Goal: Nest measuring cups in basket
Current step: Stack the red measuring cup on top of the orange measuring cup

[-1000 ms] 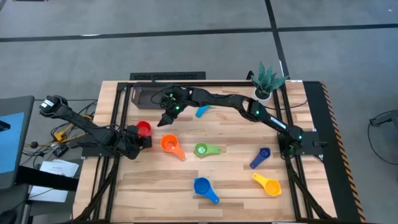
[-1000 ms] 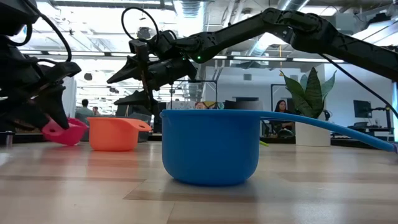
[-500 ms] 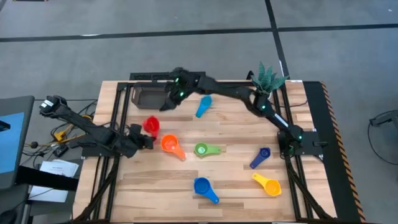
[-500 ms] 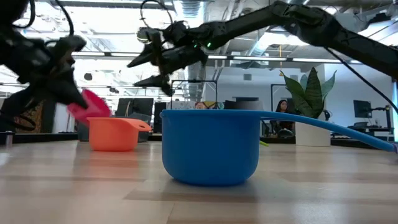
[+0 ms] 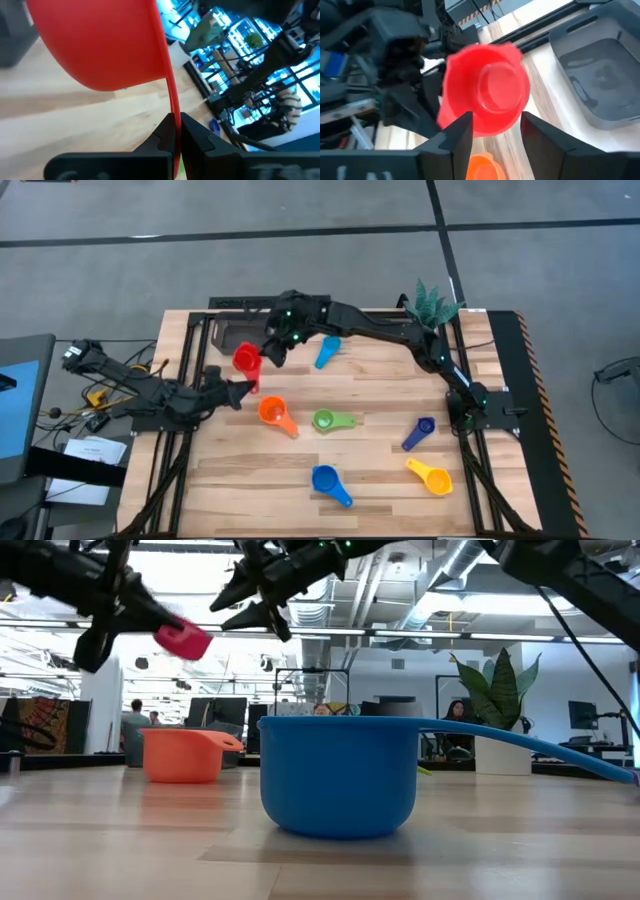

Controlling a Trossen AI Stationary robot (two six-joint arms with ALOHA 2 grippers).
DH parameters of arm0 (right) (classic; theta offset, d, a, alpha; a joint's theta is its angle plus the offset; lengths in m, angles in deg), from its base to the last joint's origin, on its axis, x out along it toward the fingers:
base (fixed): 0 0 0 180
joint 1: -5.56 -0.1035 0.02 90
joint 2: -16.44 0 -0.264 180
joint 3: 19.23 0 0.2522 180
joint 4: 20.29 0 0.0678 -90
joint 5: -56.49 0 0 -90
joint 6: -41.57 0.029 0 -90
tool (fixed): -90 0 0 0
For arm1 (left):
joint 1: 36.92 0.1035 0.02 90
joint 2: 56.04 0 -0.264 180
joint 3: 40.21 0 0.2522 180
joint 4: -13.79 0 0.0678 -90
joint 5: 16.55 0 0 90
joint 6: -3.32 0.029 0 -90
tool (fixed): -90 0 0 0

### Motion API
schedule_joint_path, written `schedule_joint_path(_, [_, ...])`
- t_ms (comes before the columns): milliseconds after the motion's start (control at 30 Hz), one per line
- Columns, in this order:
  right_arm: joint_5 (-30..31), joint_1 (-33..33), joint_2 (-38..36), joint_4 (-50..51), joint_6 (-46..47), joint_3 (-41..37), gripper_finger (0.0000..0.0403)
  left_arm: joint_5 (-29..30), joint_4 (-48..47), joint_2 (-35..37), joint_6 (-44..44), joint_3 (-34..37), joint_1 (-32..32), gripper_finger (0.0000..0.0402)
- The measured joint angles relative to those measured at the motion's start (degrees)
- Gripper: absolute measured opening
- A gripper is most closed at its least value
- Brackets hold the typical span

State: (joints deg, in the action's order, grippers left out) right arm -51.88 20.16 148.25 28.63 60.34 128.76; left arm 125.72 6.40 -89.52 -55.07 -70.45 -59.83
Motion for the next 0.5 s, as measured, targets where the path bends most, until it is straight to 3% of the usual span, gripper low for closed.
schedule_joint_path(300, [9.4, -1.8, 0.0, 0.0, 0.0, 0.0, 0.0154, -9.4, -0.4, -4.6, 8.0, -5.7, 3.6, 0.0000])
schedule_joint_path(500, [12.8, -2.5, 0.0, 0.5, 0.0, 0.0, 0.0127, -11.4, -0.5, -6.7, 9.5, -7.2, 3.7, 0.0000])
